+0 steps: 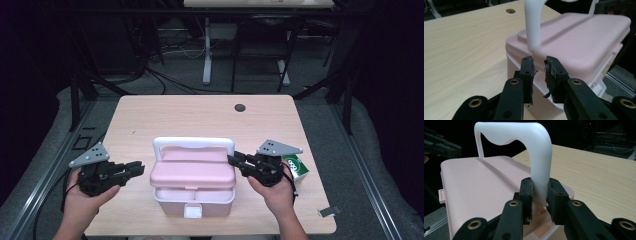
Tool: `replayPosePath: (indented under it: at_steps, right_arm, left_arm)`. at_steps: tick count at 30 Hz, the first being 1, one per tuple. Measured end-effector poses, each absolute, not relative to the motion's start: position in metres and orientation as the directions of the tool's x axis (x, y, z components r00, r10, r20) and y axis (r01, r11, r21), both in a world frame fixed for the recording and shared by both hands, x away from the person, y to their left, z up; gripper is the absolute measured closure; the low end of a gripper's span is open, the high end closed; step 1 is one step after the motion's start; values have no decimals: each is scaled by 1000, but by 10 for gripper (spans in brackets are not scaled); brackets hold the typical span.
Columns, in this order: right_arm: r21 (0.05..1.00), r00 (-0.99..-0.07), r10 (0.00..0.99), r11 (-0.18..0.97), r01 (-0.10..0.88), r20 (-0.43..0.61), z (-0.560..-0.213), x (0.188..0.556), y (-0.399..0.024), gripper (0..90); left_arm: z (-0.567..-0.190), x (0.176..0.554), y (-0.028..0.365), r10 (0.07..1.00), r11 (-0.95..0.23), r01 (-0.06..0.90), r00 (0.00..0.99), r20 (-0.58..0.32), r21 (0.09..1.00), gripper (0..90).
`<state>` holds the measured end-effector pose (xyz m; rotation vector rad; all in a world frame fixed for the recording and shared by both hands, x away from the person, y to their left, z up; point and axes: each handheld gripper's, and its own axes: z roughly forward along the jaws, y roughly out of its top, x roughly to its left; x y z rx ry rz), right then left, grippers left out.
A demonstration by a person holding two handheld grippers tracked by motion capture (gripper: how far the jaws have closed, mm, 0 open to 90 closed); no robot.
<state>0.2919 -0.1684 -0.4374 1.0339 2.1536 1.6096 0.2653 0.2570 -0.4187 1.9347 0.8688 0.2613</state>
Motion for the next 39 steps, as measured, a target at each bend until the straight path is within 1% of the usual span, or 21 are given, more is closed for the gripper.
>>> replayPosePath:
  at_steps: [4, 6, 12, 15, 24, 36, 37, 39]
  right_arm:
    - [908, -712, 674, 149, 392, 197, -435, 293, -169, 748]
    - [909, -711, 675, 144, 391, 199, -435, 292, -168, 748]
    - [910, -708, 677, 139, 391, 201, -436, 292, -168, 748]
    - [913, -708, 675, 127, 388, 207, -437, 292, -168, 748]
    - [912, -709, 674, 127, 389, 208, -439, 292, -169, 748]
    - [911, -710, 670, 123, 394, 216, -442, 292, -169, 742]
    - [911, -706, 675, 123, 393, 213, -442, 291, -169, 736]
    - [915, -697, 687, 118, 386, 206, -441, 291, -170, 696]
  left_arm:
    - [-427, 256, 258, 659, -294, 473, 730, -182, 831, 790]
    - [-432, 253, 255, 651, -314, 476, 738, -179, 822, 818]
    - [-445, 254, 239, 620, -339, 484, 760, -195, 807, 880]
    - [-451, 257, 230, 611, -358, 489, 767, -196, 796, 894]
    - [-458, 263, 208, 584, -374, 488, 785, -209, 789, 896]
    - [-454, 260, 208, 586, -376, 473, 787, -191, 797, 896]
    - [-453, 260, 208, 588, -375, 474, 786, -191, 797, 896]
    - [-452, 260, 208, 589, -379, 470, 787, -183, 797, 896]
